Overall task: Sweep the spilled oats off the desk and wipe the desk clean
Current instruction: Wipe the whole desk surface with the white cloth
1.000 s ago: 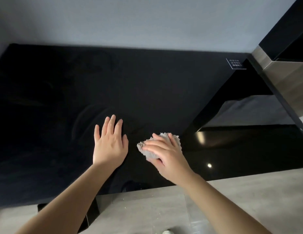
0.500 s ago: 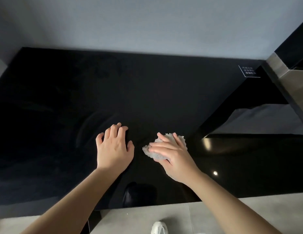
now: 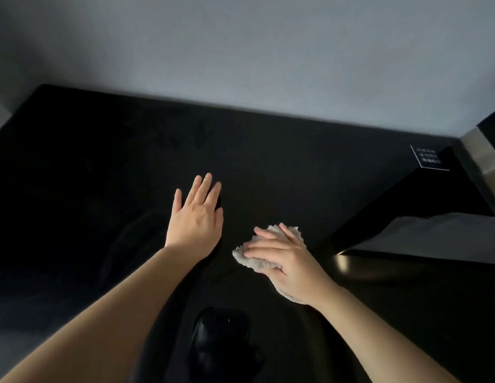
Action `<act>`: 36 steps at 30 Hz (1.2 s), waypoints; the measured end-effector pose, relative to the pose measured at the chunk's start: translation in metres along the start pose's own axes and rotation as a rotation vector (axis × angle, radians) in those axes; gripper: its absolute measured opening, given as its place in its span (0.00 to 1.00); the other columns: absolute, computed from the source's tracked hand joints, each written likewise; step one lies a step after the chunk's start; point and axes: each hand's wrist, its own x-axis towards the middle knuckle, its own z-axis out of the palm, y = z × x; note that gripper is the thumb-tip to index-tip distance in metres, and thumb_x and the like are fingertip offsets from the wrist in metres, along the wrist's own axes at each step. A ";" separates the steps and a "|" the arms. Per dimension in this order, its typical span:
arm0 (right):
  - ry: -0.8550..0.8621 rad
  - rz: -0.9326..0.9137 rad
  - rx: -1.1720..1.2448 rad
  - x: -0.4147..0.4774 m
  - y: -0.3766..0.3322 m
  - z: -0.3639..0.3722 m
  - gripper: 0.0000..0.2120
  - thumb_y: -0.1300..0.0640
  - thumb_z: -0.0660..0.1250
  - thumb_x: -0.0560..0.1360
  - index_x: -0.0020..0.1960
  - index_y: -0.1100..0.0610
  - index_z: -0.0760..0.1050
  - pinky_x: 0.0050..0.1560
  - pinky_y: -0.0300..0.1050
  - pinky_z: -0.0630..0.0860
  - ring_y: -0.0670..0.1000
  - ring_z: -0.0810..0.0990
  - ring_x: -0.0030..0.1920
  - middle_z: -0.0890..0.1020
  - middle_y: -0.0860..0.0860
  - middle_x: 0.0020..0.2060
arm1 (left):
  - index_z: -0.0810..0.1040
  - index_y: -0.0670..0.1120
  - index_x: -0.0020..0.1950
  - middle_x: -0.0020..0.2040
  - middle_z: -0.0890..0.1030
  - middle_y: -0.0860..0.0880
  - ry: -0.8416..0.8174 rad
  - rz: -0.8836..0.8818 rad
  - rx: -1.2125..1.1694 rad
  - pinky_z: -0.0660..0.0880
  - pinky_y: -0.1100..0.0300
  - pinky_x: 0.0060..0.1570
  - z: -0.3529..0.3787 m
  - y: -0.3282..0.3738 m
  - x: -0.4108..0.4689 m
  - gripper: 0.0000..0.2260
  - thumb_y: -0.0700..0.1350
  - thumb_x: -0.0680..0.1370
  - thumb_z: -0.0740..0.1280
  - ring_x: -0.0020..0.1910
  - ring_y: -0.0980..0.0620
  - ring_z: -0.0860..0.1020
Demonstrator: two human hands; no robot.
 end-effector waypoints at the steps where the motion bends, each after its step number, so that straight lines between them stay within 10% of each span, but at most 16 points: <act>1: 0.012 0.015 0.000 0.014 0.013 -0.005 0.22 0.67 0.66 0.74 0.63 0.47 0.78 0.76 0.56 0.53 0.42 0.62 0.74 0.76 0.38 0.64 | 0.52 0.48 0.79 0.80 0.47 0.50 -0.007 -0.002 0.012 0.44 0.47 0.75 0.000 -0.001 0.007 0.24 0.50 0.82 0.51 0.78 0.51 0.42; 7: 0.198 0.275 -0.058 0.105 0.060 -0.018 0.16 0.61 0.70 0.75 0.61 0.48 0.80 0.73 0.62 0.56 0.46 0.66 0.72 0.79 0.43 0.61 | 0.46 0.50 0.79 0.79 0.43 0.53 -0.074 -0.031 0.104 0.40 0.48 0.76 0.015 -0.009 0.031 0.26 0.54 0.83 0.47 0.77 0.53 0.39; 15: 0.019 0.016 0.005 0.080 0.059 -0.022 0.21 0.67 0.67 0.74 0.63 0.49 0.78 0.77 0.58 0.50 0.43 0.62 0.74 0.78 0.43 0.63 | 0.51 0.51 0.79 0.79 0.49 0.53 -0.041 -0.026 0.113 0.39 0.50 0.74 0.016 -0.010 0.029 0.31 0.58 0.77 0.38 0.78 0.53 0.45; 20: 0.181 0.259 -0.065 0.133 0.069 -0.025 0.16 0.63 0.67 0.76 0.62 0.51 0.79 0.75 0.64 0.53 0.49 0.65 0.73 0.79 0.46 0.62 | 0.67 0.50 0.73 0.74 0.66 0.50 0.003 -0.044 0.151 0.58 0.47 0.70 0.009 -0.007 0.038 0.22 0.54 0.80 0.56 0.74 0.50 0.63; 24: 0.055 0.064 -0.070 0.084 0.048 -0.025 0.16 0.55 0.65 0.77 0.64 0.48 0.76 0.77 0.57 0.49 0.43 0.61 0.75 0.75 0.41 0.66 | 0.72 0.49 0.67 0.63 0.74 0.50 0.036 -0.051 0.203 0.66 0.51 0.59 -0.002 0.001 0.062 0.17 0.51 0.79 0.58 0.60 0.48 0.72; 36: 0.223 0.229 -0.083 0.127 0.074 -0.023 0.15 0.56 0.69 0.75 0.61 0.47 0.78 0.75 0.60 0.48 0.46 0.63 0.75 0.76 0.41 0.65 | 0.53 0.50 0.78 0.79 0.51 0.50 -0.028 0.001 0.140 0.45 0.46 0.75 0.006 -0.016 0.131 0.24 0.50 0.82 0.53 0.78 0.51 0.44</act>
